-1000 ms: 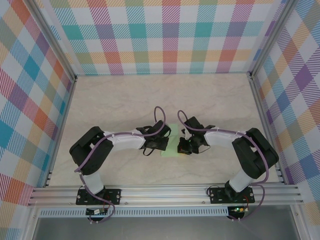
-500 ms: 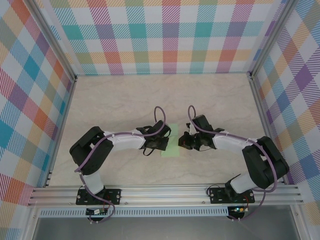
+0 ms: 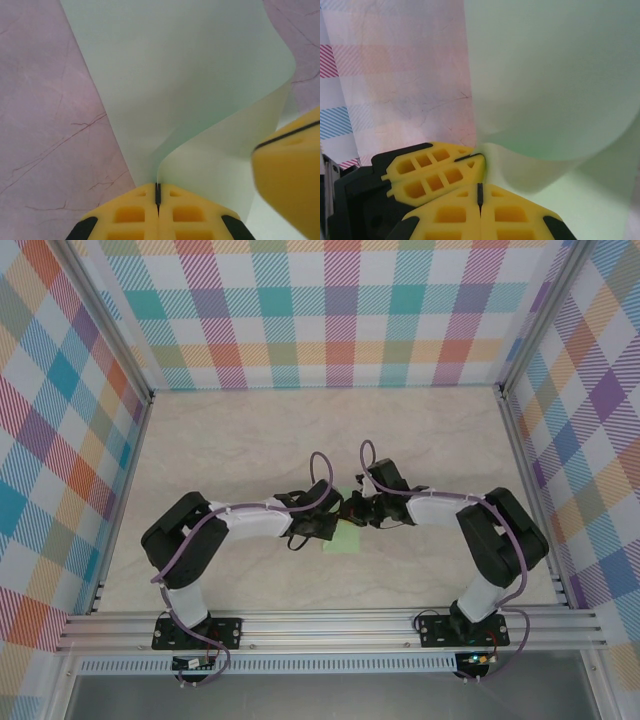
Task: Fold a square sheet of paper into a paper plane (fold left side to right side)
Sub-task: Fold the triangle a second time at the center of the table.
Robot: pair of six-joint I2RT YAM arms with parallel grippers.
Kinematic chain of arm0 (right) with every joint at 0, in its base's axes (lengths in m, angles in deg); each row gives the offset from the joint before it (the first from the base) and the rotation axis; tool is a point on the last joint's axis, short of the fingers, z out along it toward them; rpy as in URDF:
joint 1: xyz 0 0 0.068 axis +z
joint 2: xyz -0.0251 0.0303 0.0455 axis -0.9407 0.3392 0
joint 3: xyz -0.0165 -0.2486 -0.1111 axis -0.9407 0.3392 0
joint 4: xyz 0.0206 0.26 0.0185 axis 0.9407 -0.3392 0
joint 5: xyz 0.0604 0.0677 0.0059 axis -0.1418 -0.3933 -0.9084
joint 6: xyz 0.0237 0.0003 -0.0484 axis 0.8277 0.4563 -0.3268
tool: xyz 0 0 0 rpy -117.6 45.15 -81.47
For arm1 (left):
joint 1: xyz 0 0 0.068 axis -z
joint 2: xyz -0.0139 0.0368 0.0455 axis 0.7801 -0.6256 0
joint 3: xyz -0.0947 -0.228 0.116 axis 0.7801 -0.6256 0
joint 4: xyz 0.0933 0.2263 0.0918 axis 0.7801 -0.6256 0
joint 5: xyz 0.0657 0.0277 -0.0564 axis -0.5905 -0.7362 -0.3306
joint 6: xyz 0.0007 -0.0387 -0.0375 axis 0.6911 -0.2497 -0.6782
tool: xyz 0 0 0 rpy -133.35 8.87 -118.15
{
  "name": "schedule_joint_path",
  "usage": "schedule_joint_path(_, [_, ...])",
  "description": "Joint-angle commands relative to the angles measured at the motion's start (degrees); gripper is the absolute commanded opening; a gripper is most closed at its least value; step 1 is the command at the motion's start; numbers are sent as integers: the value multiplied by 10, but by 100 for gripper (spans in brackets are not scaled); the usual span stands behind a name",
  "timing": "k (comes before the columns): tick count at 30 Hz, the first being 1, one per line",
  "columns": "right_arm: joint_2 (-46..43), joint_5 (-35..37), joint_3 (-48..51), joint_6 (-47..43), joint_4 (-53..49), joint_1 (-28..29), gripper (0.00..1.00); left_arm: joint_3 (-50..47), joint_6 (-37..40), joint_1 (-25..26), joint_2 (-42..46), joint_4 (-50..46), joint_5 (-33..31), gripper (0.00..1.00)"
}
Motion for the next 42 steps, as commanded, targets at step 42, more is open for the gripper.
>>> schedule_joint_path(42, [52, 88, -23, -78, -117, 15, 0, 15, 13, 1, 34, -63, -20, 19])
